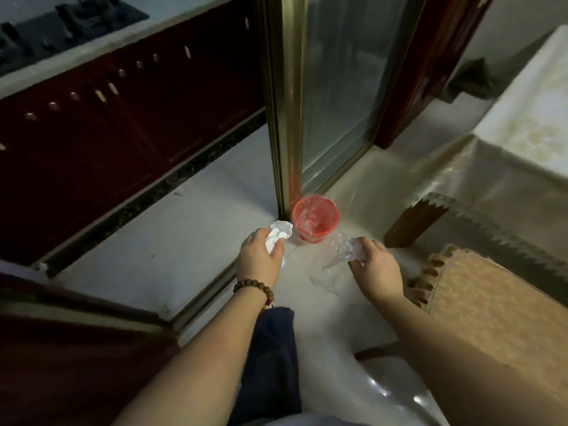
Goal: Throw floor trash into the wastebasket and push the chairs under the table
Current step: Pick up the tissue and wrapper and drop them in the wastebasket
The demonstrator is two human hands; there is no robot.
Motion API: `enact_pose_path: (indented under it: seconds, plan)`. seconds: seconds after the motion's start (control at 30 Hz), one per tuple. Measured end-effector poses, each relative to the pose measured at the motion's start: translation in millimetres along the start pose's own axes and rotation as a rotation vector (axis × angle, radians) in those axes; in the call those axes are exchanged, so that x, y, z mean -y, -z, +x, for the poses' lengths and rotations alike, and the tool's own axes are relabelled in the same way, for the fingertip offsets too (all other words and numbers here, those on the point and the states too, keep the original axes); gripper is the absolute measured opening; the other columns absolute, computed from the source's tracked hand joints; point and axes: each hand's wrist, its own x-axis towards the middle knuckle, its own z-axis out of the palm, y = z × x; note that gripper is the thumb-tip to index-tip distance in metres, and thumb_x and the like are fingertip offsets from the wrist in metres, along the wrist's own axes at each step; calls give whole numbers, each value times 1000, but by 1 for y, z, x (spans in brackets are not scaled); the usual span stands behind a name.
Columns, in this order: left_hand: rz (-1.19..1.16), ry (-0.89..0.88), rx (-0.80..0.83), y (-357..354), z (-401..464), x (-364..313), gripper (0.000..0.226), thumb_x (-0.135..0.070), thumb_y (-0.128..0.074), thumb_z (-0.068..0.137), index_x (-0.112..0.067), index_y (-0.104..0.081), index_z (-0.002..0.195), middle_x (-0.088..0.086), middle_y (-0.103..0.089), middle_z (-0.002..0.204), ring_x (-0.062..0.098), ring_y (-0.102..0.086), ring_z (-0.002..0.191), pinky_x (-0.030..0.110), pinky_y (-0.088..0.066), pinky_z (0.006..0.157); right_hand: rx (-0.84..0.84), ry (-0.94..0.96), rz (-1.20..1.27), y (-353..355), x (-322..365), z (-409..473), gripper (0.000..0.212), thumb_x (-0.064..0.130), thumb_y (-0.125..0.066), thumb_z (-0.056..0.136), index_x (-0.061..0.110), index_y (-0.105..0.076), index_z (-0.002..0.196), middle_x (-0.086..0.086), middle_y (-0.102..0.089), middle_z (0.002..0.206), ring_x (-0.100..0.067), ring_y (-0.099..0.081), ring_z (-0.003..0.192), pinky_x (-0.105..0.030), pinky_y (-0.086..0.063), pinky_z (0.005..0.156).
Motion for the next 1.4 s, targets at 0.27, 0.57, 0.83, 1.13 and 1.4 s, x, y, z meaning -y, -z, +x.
enact_pose_path:
  seconds: [0.27,0.57,0.83,1.13,1.4]
  plan:
    - [63,-126,214,-27,200,12,23,-34,-60,86,-14,-60,96,5,-60,89,19,-51,79,30,-41,64,-30,-297,-7,-45,33,136,35,16,-59,82,12,-55,117,-16,-60,111,-39,-57,96,-41,-47,74]
    - [72,-104,474,-143,313,20,17,-28,-60,83,-22,-60,99,1,-61,94,20,-57,82,33,-49,69,-54,-463,22,-87,-14,238,29,13,-62,82,11,-59,111,-13,-62,104,-38,-59,90,-40,-49,70]
    - [117,-41,586,-323,376,78,23,-15,-61,84,-15,-62,107,9,-63,101,22,-56,82,30,-45,66,-45,-525,19,-194,-130,325,31,2,-59,78,12,-61,108,-13,-63,102,-37,-59,85,-41,-51,65]
    - [341,4,729,-463,411,166,40,-35,-59,87,-24,-51,125,5,-61,111,25,-58,88,29,-45,63,-14,-521,-4,-316,-238,373,25,2,-56,82,10,-62,105,-14,-63,95,-35,-58,77,-34,-45,61]
    - [288,-128,580,-452,426,186,48,-31,-52,92,-15,-42,136,7,-40,143,26,-41,126,37,-42,95,-83,-226,43,-375,-225,436,31,-2,-59,73,10,-65,100,-13,-66,96,-36,-61,80,-37,-53,64]
